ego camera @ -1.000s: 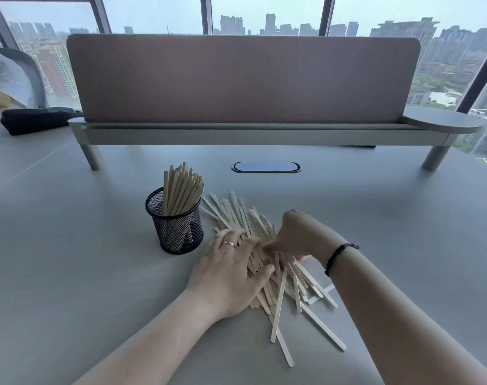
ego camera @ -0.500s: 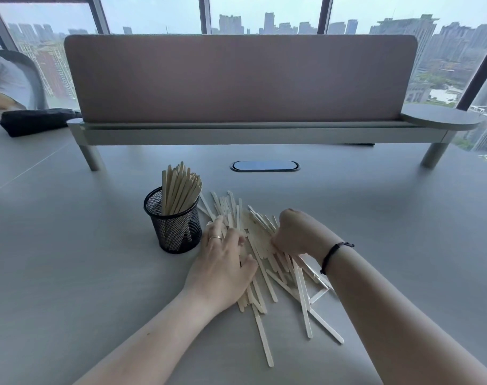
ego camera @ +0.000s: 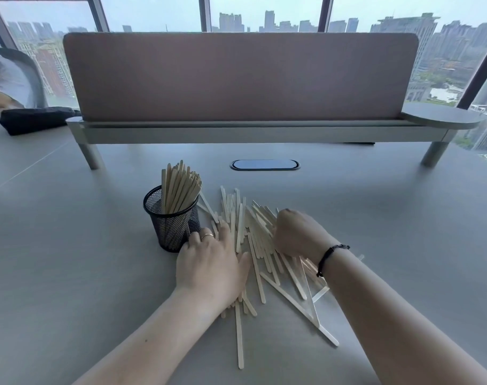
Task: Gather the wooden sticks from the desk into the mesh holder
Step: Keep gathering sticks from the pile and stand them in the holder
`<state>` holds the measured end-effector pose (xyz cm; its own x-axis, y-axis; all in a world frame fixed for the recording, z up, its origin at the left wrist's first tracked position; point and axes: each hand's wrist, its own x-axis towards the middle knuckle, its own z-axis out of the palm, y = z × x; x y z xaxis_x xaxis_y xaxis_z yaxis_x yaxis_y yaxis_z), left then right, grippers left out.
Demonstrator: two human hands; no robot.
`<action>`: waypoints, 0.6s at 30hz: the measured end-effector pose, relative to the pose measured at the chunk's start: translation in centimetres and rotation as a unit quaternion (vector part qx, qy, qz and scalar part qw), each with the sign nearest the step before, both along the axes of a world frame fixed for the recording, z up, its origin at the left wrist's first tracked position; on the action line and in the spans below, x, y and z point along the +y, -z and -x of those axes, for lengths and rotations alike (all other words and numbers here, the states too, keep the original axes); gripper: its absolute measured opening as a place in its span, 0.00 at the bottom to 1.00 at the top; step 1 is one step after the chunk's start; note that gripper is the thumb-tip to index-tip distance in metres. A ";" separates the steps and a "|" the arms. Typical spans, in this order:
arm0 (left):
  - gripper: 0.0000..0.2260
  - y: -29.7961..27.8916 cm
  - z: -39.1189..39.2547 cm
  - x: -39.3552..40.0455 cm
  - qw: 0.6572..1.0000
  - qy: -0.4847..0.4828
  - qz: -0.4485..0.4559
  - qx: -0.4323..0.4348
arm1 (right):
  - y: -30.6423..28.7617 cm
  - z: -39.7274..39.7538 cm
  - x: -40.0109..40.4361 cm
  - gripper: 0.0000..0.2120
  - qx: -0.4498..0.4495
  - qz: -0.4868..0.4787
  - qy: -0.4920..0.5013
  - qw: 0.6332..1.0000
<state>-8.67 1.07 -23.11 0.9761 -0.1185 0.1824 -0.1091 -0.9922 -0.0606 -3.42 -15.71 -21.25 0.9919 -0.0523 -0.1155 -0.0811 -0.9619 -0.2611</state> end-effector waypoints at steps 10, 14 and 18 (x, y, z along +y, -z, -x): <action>0.14 -1.1 -1.0 -1.1 0.999 0.004 0.013 0.044 | 0.9 -1.6 0.1 0.11 -0.074 -0.299 0.050 0.950; 0.15 -1.1 -0.5 -2.2 0.998 0.003 -0.054 0.045 | 0.7 -1.7 0.4 0.12 -0.096 -0.439 0.081 0.890; 0.20 -0.4 -0.3 -2.5 0.995 0.002 -0.096 0.035 | -0.7 -1.0 0.4 0.12 -0.132 -0.556 0.062 0.818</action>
<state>-8.33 -1.41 -22.71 0.9850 -0.1491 0.0872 -0.1243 -0.9625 -0.2412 -2.39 -15.30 -20.56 0.9851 -0.1623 0.0571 0.0402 -0.1057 -0.9936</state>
